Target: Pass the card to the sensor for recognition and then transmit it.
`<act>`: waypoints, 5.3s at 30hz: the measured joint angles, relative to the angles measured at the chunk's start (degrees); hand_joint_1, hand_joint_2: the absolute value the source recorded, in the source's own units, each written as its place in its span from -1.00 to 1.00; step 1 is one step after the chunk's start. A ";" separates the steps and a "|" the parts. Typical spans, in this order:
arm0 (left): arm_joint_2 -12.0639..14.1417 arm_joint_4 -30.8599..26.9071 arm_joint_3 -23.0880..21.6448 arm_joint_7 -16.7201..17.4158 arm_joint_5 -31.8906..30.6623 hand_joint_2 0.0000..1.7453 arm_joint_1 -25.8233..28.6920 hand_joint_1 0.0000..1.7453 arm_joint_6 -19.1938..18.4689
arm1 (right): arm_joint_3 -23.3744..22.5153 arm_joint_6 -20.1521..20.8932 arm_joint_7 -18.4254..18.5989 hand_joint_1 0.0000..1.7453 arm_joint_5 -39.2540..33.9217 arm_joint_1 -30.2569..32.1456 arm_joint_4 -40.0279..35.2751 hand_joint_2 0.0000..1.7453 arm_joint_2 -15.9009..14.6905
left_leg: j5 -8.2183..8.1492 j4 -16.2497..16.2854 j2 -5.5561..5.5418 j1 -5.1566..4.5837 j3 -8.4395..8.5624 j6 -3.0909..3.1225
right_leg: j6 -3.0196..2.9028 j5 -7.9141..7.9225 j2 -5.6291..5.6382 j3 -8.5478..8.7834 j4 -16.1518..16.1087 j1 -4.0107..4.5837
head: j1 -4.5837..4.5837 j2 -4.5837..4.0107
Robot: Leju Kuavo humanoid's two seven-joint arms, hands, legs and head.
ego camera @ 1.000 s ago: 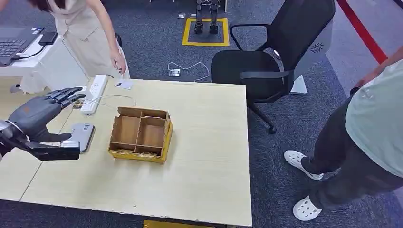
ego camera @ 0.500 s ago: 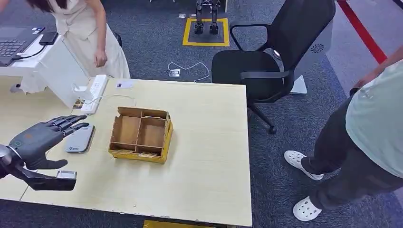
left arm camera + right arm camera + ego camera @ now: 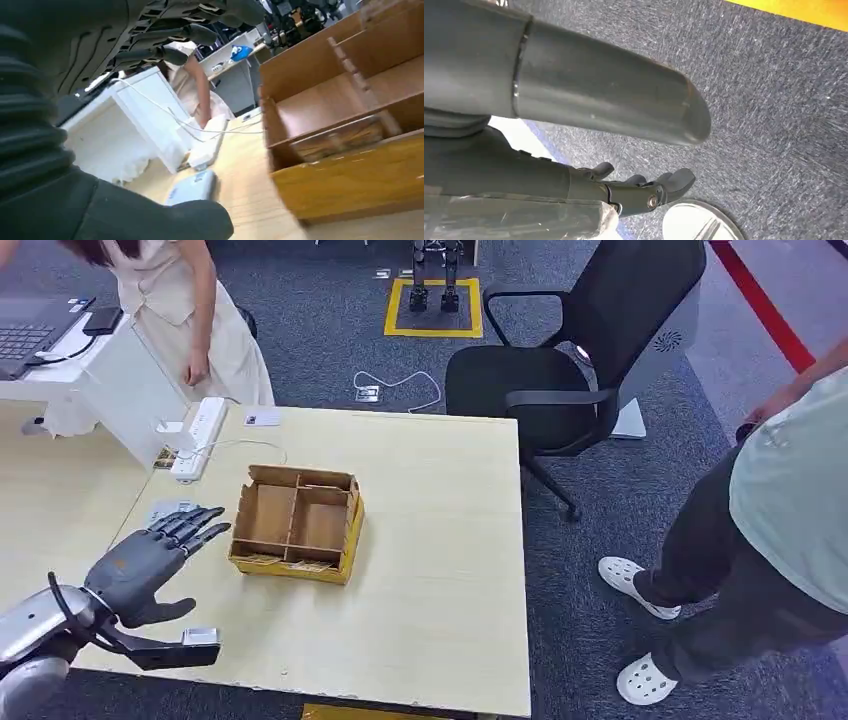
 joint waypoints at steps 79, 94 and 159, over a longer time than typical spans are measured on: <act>-25.04 14.16 -0.70 13.34 -21.73 1.00 -5.64 -0.74 6.56 | -5.16 0.55 3.43 -1.00 4.92 2.07 -2.23 -1.00 0.55 | 0.00 0.01 0.01 -0.01 0.01 0.01 | 0.00 0.00 0.01 -0.01 -0.02 0.00 | 0.00 0.00; -24.39 14.80 -0.70 12.05 -19.50 1.00 -5.69 0.94 5.12 | -6.51 1.33 2.65 -1.00 5.44 2.28 -2.19 -1.00 0.57 | 0.00 0.01 0.01 -0.01 0.01 0.01 | 0.00 0.00 0.00 -0.01 -0.02 0.00 | 0.00 0.00; -24.43 15.30 -0.70 10.89 -17.16 1.00 -5.79 -1.00 5.69 | -12.22 4.57 -0.39 -1.00 8.88 3.37 1.16 -1.00 2.05 | 0.00 0.01 0.01 0.00 0.01 0.01 | 0.00 0.00 0.00 -0.01 -0.02 0.00 | -0.02 0.00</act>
